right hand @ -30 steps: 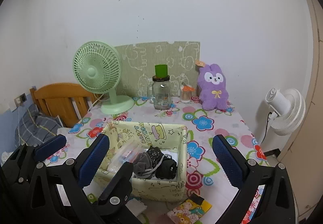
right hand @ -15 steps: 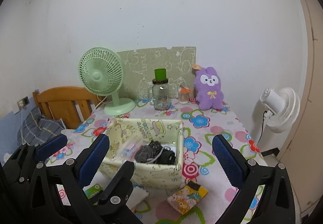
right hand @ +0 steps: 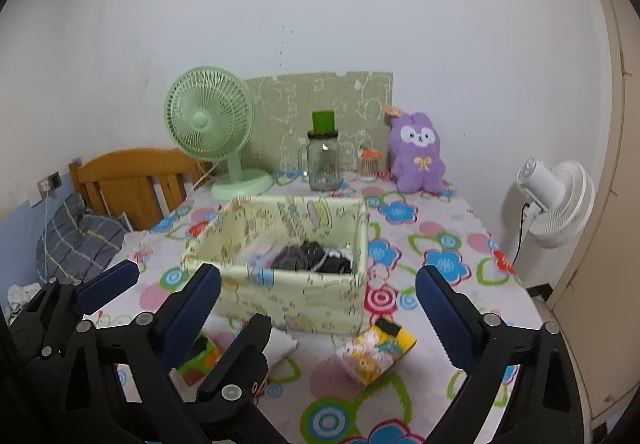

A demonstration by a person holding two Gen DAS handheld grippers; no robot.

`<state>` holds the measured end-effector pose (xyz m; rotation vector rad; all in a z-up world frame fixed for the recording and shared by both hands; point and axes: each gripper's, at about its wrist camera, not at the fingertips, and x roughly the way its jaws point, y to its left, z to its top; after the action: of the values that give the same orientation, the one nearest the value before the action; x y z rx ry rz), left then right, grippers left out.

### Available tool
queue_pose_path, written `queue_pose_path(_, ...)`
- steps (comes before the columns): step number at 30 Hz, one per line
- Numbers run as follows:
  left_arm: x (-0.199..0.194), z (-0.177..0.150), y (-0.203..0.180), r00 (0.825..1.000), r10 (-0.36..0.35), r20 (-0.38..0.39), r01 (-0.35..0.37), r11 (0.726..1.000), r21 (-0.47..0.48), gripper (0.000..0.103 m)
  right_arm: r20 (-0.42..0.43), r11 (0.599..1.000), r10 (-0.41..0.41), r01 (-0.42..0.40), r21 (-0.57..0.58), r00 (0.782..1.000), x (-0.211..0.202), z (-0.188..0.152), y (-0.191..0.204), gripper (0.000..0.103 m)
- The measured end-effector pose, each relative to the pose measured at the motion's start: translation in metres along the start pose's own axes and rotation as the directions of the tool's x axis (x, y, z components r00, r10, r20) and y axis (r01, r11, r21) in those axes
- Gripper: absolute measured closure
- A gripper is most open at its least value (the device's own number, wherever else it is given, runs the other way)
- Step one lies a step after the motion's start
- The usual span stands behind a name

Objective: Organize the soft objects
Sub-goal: 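Withdraw both tools from the basket, then move both tools toward the white cloth and green tissue pack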

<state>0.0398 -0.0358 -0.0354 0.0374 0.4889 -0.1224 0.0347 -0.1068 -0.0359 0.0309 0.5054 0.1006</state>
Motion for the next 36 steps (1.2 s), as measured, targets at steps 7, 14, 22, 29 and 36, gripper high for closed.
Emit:
queue_pose_path(7, 0.003, -0.024, 0.005, 0.999, 0.036, -0.028, -0.036, 0.999, 0.015, 0.001, -0.042, 1.0, 0.012, -0.012, -0.002, 0.999, 0.007, -0.022, 0.005, 0.008)
queue_pose_path(14, 0.01, -0.041, 0.004, 0.997, -0.002, -0.075, 0.004, 1.0, 0.025, 0.002, -0.07, 0.999, 0.025, -0.022, 0.034, 0.997, 0.011, -0.042, 0.004, 0.008)
queue_pose_path(22, 0.02, -0.054, -0.001, 0.993, -0.028, -0.11, 0.031, 0.999, 0.029, 0.003, -0.113, 0.999, 0.007, -0.002, 0.045, 0.994, 0.02, -0.057, 0.001, 0.009)
queue_pose_path(29, 0.029, -0.063, -0.003, 0.991, -0.019, -0.135, 0.024, 0.999, 0.036, 0.005, -0.152, 0.999, -0.003, 0.009, 0.035, 0.988, 0.032, -0.065, -0.001, 0.009)
queue_pose_path(36, 0.039, -0.068, 0.007, 0.987, 0.011, -0.16, -0.007, 1.0, 0.026, 0.005, -0.185, 0.999, 0.034, -0.027, 0.044, 0.982, 0.048, -0.07, 0.005, 0.01)
